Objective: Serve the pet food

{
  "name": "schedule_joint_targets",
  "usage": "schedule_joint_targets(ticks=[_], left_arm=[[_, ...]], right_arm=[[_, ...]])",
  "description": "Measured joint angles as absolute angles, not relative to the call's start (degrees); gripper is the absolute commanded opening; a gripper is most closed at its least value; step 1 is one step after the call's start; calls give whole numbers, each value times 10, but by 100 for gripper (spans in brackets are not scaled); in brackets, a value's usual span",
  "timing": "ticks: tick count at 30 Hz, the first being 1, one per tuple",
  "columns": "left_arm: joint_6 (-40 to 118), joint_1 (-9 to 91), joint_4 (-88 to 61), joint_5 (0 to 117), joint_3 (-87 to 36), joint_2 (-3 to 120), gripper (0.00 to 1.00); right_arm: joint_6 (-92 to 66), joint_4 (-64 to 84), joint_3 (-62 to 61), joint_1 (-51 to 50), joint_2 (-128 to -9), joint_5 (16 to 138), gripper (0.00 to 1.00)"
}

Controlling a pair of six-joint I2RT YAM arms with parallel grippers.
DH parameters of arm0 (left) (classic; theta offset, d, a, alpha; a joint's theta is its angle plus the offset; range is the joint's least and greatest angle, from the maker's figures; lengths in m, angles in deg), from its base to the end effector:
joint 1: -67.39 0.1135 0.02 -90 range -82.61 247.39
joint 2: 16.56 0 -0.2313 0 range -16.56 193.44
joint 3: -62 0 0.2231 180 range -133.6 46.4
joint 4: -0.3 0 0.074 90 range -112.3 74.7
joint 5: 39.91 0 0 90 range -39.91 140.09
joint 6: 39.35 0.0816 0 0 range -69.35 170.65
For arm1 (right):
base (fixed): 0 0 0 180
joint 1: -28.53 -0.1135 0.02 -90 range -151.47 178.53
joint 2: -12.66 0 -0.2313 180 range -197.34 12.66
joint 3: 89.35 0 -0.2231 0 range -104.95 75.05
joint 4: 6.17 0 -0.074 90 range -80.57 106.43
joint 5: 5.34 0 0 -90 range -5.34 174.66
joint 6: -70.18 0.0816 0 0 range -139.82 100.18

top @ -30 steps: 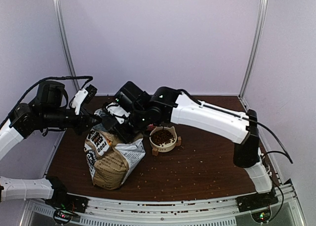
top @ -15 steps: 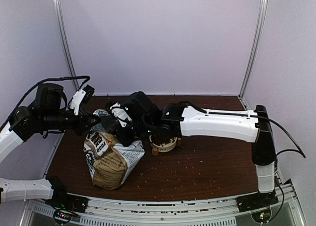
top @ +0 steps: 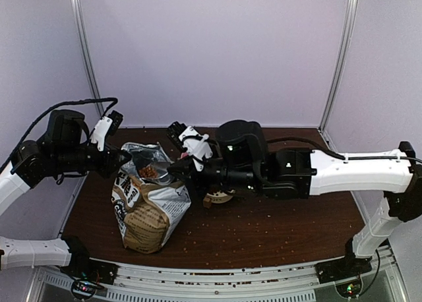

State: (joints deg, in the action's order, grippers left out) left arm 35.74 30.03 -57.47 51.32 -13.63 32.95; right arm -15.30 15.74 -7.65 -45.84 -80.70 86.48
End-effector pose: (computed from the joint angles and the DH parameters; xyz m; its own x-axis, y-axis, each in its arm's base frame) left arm 0.1599 -0.1243 0.3060 -0.5629 0.1061 -0.8197 0.4930 0.8391 -0.2299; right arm 0.1115 0.3890 0.3182 -0.1536 -0.2567 -0.9542 -0.9452 0.3198 0.0661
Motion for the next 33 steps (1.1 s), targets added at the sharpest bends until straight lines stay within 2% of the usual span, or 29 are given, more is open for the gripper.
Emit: schedule_joint_targets(ticks=[11,26,33], left_arm=[[350,299,-581,506,-143,335,0],[335,299,-588,504,-151,345,0],[335,299,-588,504,-152,349,0]], right_arm=[[-193,6,54,-507,-734,917,0],[-192,-156,113,-512,-694,969,0],[-190,-185,117,-508,-690,1005,0]])
